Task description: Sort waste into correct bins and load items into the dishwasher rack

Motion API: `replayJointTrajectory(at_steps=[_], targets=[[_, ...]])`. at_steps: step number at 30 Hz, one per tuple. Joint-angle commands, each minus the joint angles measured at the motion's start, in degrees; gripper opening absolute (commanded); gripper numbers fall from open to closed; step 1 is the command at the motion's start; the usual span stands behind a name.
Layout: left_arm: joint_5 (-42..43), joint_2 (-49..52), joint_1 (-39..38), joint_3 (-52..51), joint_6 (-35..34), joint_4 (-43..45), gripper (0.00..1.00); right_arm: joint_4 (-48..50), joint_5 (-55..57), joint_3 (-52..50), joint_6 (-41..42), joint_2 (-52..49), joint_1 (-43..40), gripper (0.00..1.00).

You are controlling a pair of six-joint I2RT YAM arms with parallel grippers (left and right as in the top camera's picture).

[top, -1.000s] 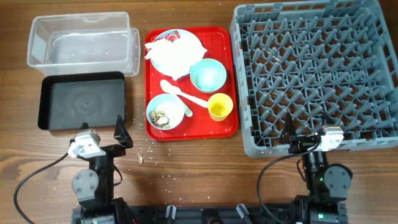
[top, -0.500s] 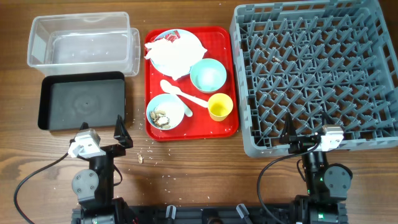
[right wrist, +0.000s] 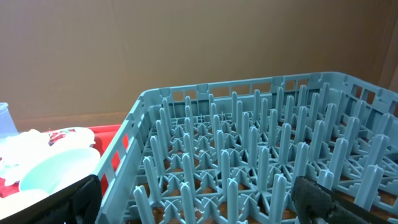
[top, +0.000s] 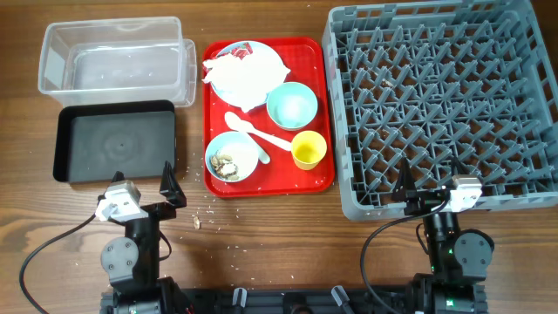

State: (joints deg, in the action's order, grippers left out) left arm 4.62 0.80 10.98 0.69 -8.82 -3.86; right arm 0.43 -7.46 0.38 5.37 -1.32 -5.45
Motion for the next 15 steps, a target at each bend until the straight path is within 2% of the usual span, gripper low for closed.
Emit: replayJointTrajectory(at_steps=[1, 4, 6, 9, 11, 15], targets=[[0.28, -0.63, -0.26, -0.35, 0.92, -0.07, 1.00, 0.17, -0.35, -0.09, 2.10, 0.28, -0.20, 1.00], [2.27, -0.63, -0.26, -0.35, 0.87, 2.27, 1.00, 1.77, -1.11, -0.09, 7.23, 0.28, -0.20, 1.00], [7.98, -0.63, -0.26, -0.35, 0.90, 7.76, 1.00, 6.36, -6.38, -0.07, 2.62, 0.28, -0.20, 1.00], [12.61, 0.59, -0.26, -0.04, 0.87, 16.94, 1.00, 10.29, -7.93, 1.36, -0.50, -0.02, -0.20, 1.00], [12.81, 2.80, -0.28, 2.29, 0.66, 17.79, 1.00, 10.25, -8.33, 4.37, -2.43, -1.75, -0.20, 0.99], [13.84, 13.99, -0.26, 11.23, 0.70, 17.66, 1.00, 10.23, -9.35, 11.87, -2.56, -9.68, -0.20, 1.00]])
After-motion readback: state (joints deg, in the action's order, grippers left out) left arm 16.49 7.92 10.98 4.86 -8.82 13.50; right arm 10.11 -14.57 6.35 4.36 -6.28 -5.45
